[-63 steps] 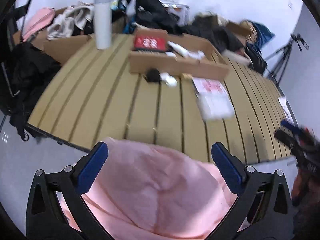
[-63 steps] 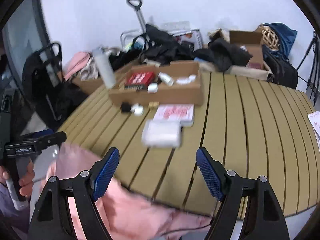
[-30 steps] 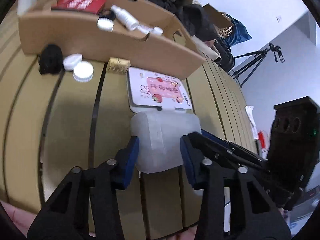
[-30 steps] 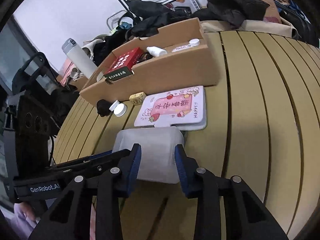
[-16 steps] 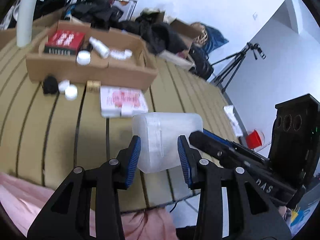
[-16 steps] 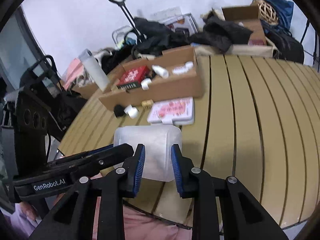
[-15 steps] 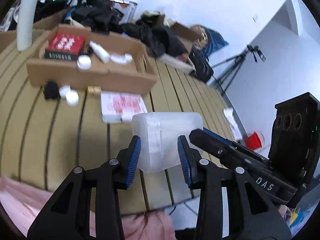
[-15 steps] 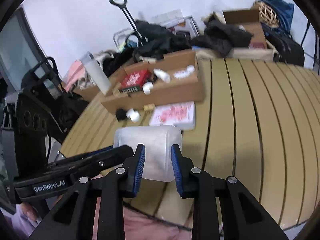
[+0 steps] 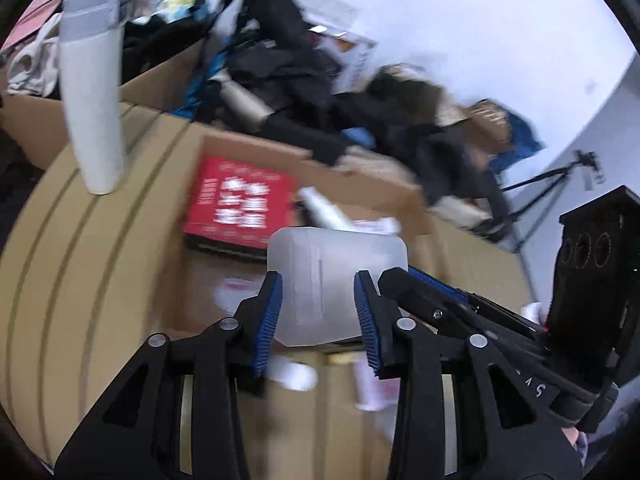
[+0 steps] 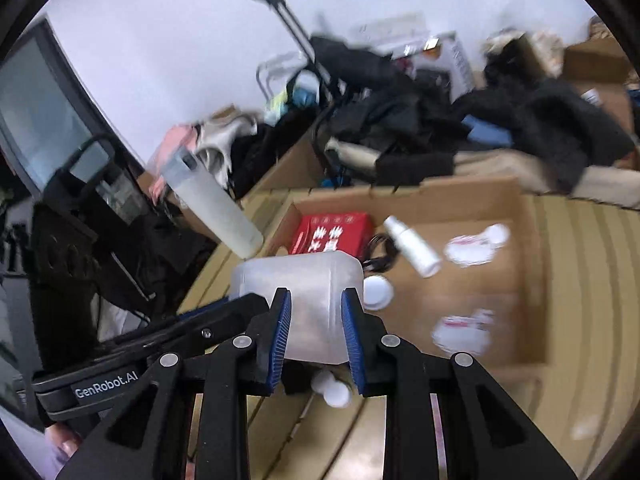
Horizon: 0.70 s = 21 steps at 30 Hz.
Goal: Organize objects
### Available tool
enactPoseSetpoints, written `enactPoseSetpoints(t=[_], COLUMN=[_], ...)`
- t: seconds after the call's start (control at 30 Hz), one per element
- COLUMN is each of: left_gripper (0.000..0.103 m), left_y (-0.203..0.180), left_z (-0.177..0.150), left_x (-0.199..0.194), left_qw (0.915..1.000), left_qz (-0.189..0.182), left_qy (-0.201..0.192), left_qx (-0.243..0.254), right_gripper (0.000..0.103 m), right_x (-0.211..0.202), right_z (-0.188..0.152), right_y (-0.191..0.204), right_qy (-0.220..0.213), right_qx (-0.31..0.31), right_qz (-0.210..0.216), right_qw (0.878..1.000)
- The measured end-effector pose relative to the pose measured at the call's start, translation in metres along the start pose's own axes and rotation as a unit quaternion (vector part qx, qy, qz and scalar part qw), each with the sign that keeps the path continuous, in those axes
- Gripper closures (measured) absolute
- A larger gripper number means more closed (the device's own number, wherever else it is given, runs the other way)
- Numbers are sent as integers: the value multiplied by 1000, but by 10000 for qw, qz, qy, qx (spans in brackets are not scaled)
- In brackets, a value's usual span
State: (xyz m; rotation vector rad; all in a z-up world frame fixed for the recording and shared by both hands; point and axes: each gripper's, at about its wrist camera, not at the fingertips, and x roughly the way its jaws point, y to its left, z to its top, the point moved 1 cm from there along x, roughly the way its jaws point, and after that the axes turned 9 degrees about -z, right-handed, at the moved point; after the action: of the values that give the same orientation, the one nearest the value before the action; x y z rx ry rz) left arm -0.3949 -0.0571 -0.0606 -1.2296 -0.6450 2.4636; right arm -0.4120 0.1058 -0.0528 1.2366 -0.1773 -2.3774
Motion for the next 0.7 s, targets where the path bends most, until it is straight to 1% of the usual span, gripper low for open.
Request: enactPoseSetpoints(t=[0.13, 0.2, 0.3, 0.33, 0.37, 0.43, 0.5, 0.53, 0.57, 0.6, 0.63, 0.67, 0.7], left_gripper=[74, 76, 77, 76, 72, 71, 70, 64, 50, 41, 23, 13, 11], left_y=[35, 47, 56, 57, 57, 53, 44, 38, 29, 21, 11, -1, -11], left_z=[-3, -5, -9, -10, -11, -13, -12, -10, -8, -6, -4, -3, -4], left_x=[16, 22, 26, 26, 25, 20, 5, -4, -17, -27, -39, -55, -65], left_qw=[9992, 9985, 9971, 9969, 9965, 9957, 9960, 9961, 9958, 9954, 9944, 9927, 9918], left_qz=[331, 455, 661, 688, 737, 808, 808, 824, 885, 947, 1042, 1162, 1209], left_qy=[200, 240, 279, 283, 312, 389, 340, 285, 209, 146, 71, -30, -107], left_qx=[-96, -200, -246, -249, -236, -211, -173, -128, -50, 32, 165, 310, 398], right_gripper=[76, 76, 76, 76, 76, 76, 76, 76, 76, 74, 73, 65, 57], right_x=[51, 70, 86, 88, 89, 87, 75, 63, 50, 29, 14, -3, -26], right_z=[-6, -11, -17, -19, -20, -21, -19, -16, -13, -8, -4, 0, 5], right_y=[9, 11, 13, 12, 12, 11, 9, 8, 7, 6, 5, 4, 2], right_qy=[356, 522, 700, 715, 738, 780, 735, 644, 533, 372, 273, 168, 35], right_qx=[28, 52, 21, 29, 41, -24, -99, -148, -216, -342, -431, -538, -697], right_qz=[130, 151, 98, 95, 91, -23, -215, -325, -408, -556, -707, -887, -1081], right_qw=[9993, 9985, 9975, 9974, 9972, 9969, 9970, 9973, 9975, 9972, 9962, 9945, 9917])
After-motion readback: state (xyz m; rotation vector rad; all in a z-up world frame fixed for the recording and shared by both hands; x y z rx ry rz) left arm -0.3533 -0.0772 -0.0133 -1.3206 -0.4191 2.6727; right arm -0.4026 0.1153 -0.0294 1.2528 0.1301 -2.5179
